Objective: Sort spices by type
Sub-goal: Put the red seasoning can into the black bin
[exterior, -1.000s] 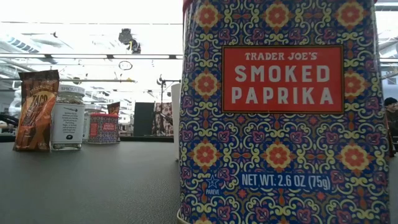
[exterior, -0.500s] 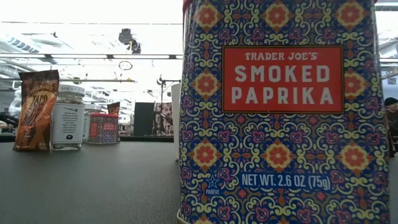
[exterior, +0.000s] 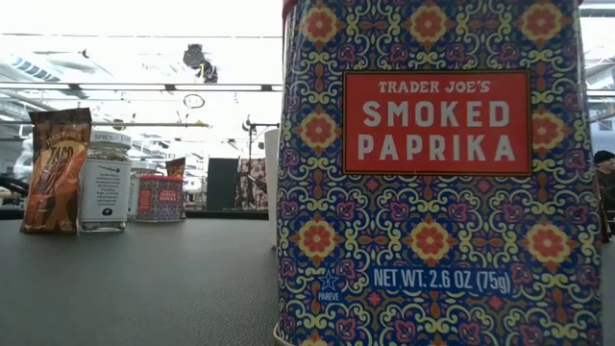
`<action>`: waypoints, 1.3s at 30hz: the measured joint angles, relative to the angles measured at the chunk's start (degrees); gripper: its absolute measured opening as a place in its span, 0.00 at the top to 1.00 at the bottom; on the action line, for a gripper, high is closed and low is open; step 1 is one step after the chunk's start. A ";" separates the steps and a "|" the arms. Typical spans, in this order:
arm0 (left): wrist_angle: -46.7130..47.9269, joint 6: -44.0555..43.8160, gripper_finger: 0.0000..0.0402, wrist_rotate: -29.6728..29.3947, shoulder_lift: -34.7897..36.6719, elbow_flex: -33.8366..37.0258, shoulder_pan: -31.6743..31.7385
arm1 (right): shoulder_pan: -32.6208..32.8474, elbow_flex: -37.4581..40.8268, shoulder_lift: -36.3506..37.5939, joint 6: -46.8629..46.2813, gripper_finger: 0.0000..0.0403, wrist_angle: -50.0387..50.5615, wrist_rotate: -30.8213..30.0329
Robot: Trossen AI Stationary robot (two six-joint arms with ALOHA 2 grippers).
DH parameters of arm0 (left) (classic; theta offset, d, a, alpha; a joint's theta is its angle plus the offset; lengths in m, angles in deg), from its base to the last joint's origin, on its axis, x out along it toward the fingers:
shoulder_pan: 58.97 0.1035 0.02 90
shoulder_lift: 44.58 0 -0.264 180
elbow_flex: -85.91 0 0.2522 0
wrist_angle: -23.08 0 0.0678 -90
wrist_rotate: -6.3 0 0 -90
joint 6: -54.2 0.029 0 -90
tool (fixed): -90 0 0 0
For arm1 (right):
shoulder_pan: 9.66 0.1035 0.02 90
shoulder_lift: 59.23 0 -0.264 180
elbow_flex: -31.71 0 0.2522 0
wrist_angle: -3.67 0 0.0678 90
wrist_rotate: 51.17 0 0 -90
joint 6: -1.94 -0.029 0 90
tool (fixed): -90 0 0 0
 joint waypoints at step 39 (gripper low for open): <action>3.45 44.91 0.47 -23.06 25.70 -6.03 28.32 | -4.75 0.00 0.00 6.31 0.64 0.88 0.03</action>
